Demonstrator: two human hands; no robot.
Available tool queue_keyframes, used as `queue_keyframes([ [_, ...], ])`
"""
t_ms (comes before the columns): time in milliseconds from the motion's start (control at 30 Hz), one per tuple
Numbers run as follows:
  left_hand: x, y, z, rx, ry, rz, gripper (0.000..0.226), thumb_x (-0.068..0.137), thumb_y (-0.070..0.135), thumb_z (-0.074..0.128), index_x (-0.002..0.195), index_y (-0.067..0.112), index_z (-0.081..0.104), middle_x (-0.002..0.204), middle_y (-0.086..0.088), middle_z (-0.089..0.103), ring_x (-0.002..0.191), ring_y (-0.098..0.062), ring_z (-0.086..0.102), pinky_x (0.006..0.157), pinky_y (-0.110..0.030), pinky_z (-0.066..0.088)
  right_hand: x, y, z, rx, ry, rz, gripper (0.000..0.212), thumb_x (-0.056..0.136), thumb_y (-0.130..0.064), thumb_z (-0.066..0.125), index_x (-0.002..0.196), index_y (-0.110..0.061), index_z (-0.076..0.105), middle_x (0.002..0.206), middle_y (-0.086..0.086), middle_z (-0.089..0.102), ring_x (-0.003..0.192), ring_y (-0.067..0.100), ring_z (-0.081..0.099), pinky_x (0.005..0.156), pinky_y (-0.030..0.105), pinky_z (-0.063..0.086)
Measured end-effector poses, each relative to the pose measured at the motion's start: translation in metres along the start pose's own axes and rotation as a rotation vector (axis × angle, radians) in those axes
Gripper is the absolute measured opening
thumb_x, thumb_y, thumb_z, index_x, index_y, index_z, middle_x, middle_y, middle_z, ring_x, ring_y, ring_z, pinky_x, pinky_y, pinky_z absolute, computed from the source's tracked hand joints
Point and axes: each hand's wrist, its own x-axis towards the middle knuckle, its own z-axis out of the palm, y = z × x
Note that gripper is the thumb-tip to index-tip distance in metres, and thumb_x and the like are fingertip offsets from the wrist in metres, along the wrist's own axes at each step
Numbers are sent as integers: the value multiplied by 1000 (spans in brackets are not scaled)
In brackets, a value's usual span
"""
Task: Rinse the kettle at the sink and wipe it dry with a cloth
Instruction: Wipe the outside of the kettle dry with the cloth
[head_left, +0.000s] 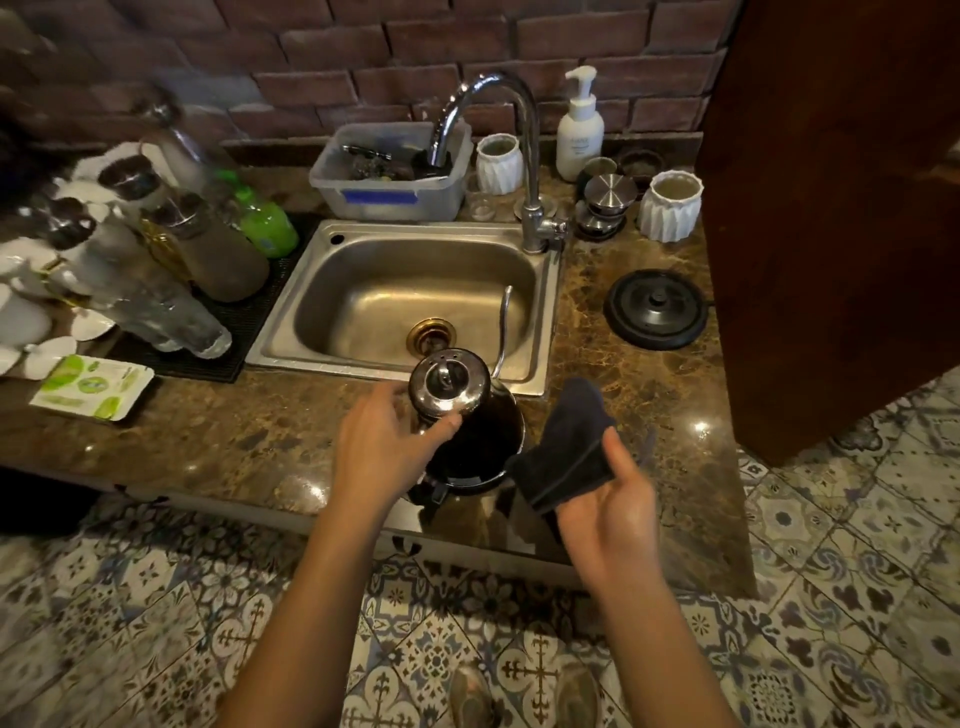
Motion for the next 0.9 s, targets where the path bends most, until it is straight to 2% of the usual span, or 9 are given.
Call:
queue_keyframes([
  [133, -6, -18, -2, -116, -110, -151, 66, 80, 48, 79, 133, 18, 57, 112, 1, 68, 102, -20, 65, 87, -40, 56, 0, -11, 17, -32, -32, 22, 41, 106, -31, 46, 140, -12, 58, 135, 14, 70, 122, 30, 66, 93, 44, 51],
  [200, -4, -22, 1, -303, -97, -226, 60, 84, 39, 77, 135, 17, 55, 116, -5, 67, 100, -21, 66, 78, -45, 62, 1, -14, 25, -48, -46, 30, 40, 106, -31, 46, 140, -12, 59, 134, 13, 70, 120, 28, 66, 91, 42, 51],
  [267, -3, -21, 8, -514, -124, -302, 62, 88, 23, 75, 143, 15, 47, 122, -10, 63, 99, -23, 65, 65, -38, 63, 1, -16, 33, -78, -62, 22, 40, 106, -31, 46, 138, -13, 60, 132, 11, 71, 121, 27, 65, 91, 41, 50],
  [333, -4, -18, 14, -550, -154, -292, 62, 90, 13, 72, 146, 17, 44, 126, -10, 61, 104, -26, 65, 72, -41, 64, 1, -16, 39, -104, -73, 9, 39, 107, -33, 45, 135, -13, 62, 130, 11, 73, 125, 28, 64, 96, 41, 50],
  [400, -4, -23, 19, -417, -134, -179, 51, 91, 15, 68, 139, 22, 54, 126, -7, 66, 109, -27, 66, 85, -49, 61, 1, -19, 45, -123, -81, -17, 40, 107, -33, 45, 136, -13, 62, 136, 12, 71, 130, 29, 62, 109, 43, 46],
  [500, 1, -32, 12, -251, -191, -38, 39, 91, 21, 65, 130, 27, 63, 119, -1, 71, 102, -23, 70, 87, -48, 60, 4, -24, 55, -147, -90, -60, 40, 106, -33, 47, 136, -12, 62, 141, 12, 67, 133, 29, 60, 120, 46, 37],
  [700, 50, -63, -34, -29, -467, 120, 28, 92, 11, 65, 114, 27, 68, 103, -3, 73, 89, -18, 72, 80, -40, 63, 1, -31, 76, -229, -42, -148, 42, 107, -33, 44, 107, -20, 83, 126, 8, 76, 120, 28, 70, 111, 45, 46],
  [833, 108, -79, -71, 225, -582, 354, 32, 87, 14, 68, 109, 38, 71, 80, 18, 67, 75, 0, 63, 68, -25, 53, -3, -38, 92, -236, -63, -203, 38, 107, -33, 44, 117, -20, 78, 135, 8, 72, 126, 26, 68, 110, 45, 50],
  [900, 136, -79, -82, 330, -611, 458, 37, 85, 15, 68, 112, 40, 71, 81, 18, 67, 75, -3, 61, 70, -23, 46, -4, -42, 99, -249, -70, -228, 40, 108, -35, 42, 117, -21, 79, 135, 7, 72, 125, 24, 68, 112, 43, 49],
])
